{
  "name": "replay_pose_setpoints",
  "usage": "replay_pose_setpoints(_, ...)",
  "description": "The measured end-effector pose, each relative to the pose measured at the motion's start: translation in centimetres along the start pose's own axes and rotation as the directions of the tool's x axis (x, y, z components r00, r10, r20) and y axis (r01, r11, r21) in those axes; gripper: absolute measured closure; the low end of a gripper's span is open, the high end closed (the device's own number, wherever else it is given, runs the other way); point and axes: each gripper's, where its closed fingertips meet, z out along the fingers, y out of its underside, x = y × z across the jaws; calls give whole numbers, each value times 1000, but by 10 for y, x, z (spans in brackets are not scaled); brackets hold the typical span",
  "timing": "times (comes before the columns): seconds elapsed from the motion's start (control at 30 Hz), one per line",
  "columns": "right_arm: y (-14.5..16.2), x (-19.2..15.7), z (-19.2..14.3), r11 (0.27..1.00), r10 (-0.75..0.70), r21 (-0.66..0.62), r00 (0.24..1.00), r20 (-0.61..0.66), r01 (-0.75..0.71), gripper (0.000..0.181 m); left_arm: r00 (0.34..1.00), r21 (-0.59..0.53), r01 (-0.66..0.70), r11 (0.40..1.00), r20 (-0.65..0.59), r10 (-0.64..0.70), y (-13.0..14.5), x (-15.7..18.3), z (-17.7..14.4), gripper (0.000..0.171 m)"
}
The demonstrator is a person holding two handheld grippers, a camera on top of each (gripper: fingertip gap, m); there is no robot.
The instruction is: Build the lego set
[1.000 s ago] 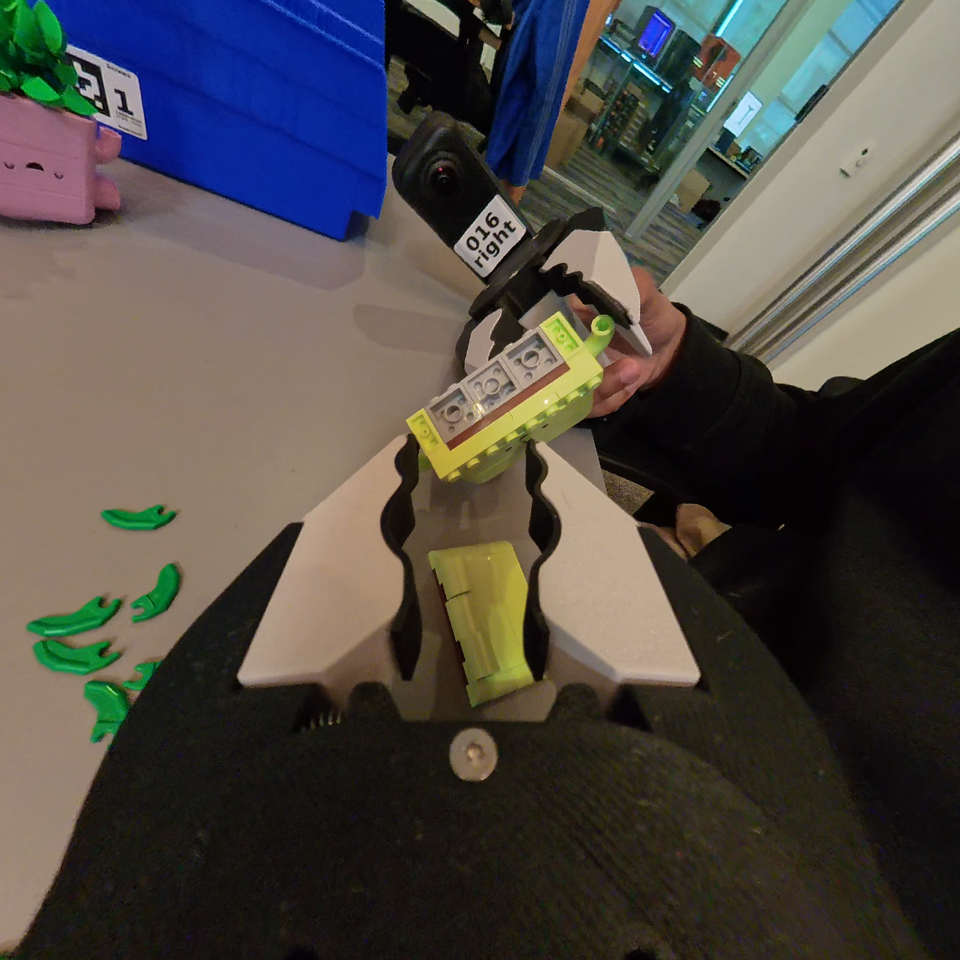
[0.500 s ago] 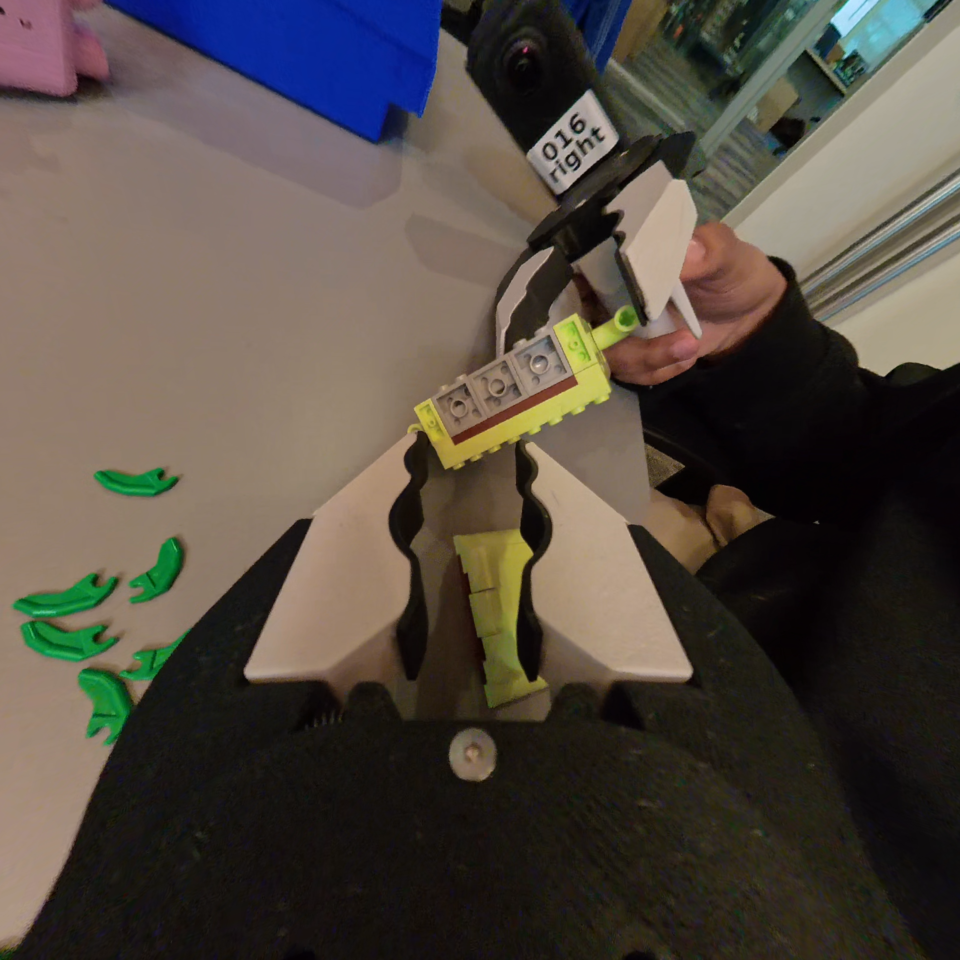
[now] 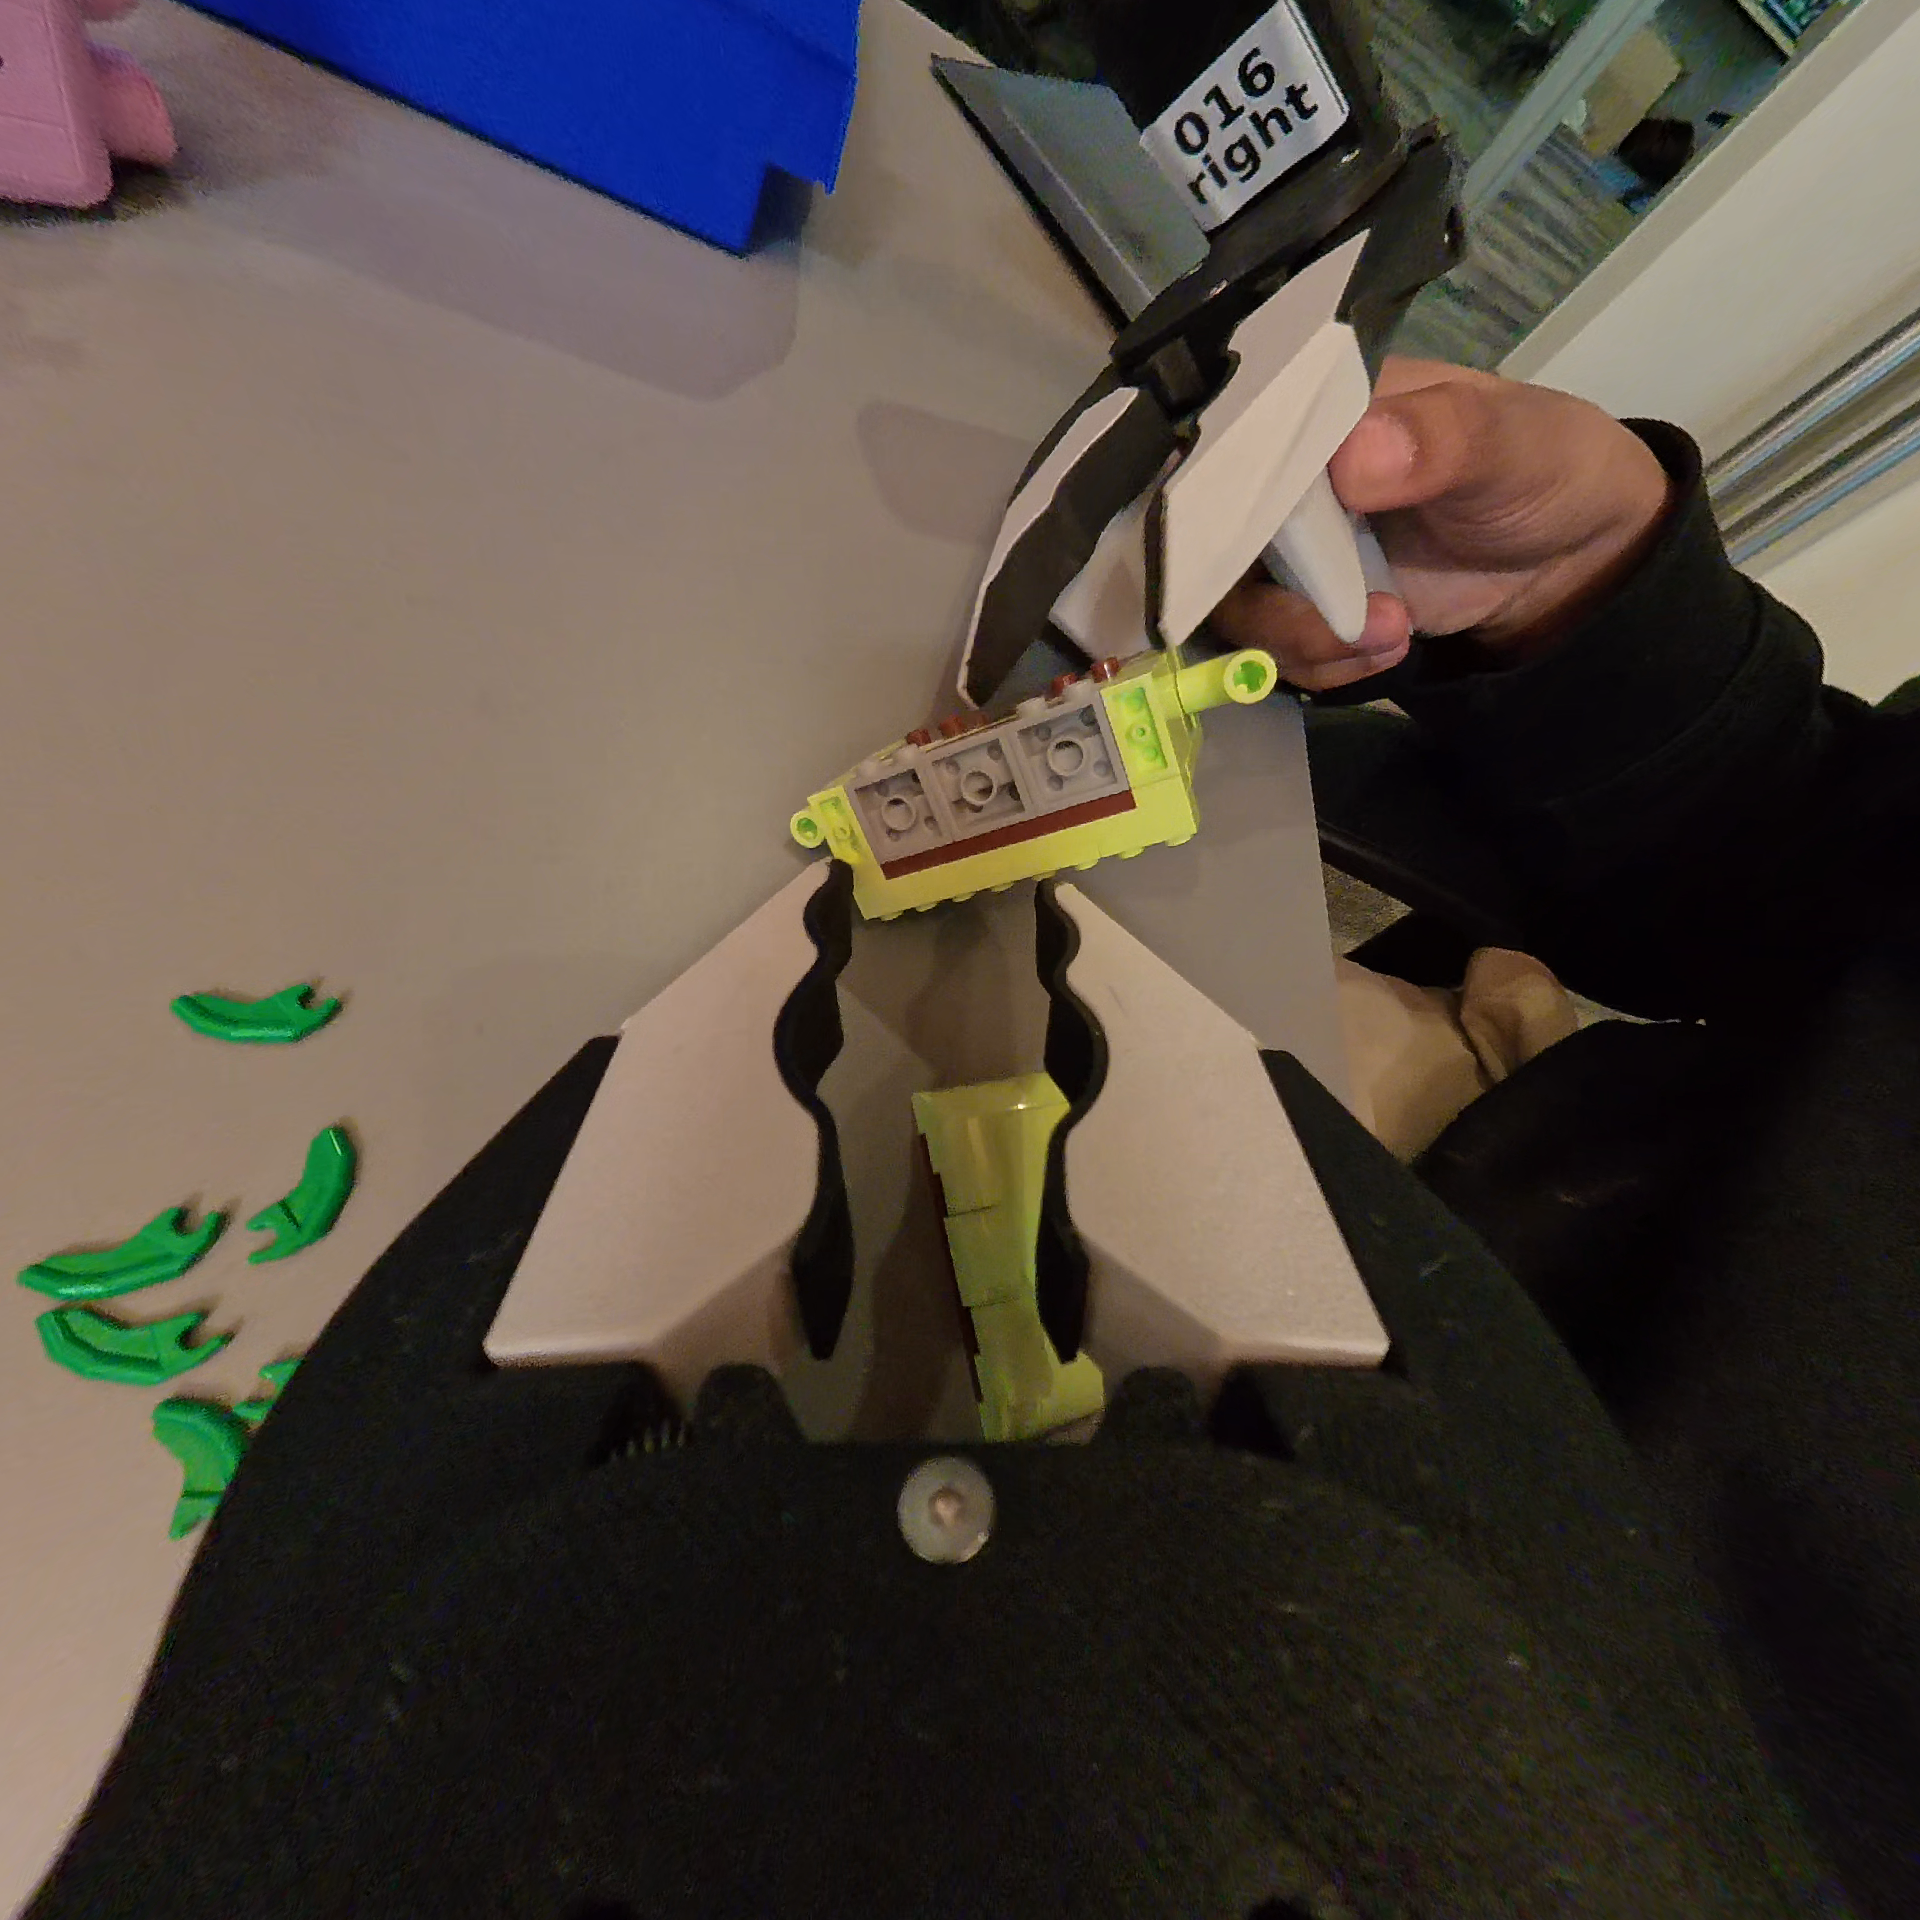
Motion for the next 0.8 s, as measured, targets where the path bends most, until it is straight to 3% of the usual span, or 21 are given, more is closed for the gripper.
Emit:
replay_pose_setpoints(0.47,2,9,-13,999,-38,-18,996,-77,36,143,993,-22,-119,993,25,120,-14,3,15,139)
replay_pose_setpoints(0.8,4,8,-20,1000,-18,-23,998,-57,17,146,990,-32,-141,989,23,142,-17,6,20,140)
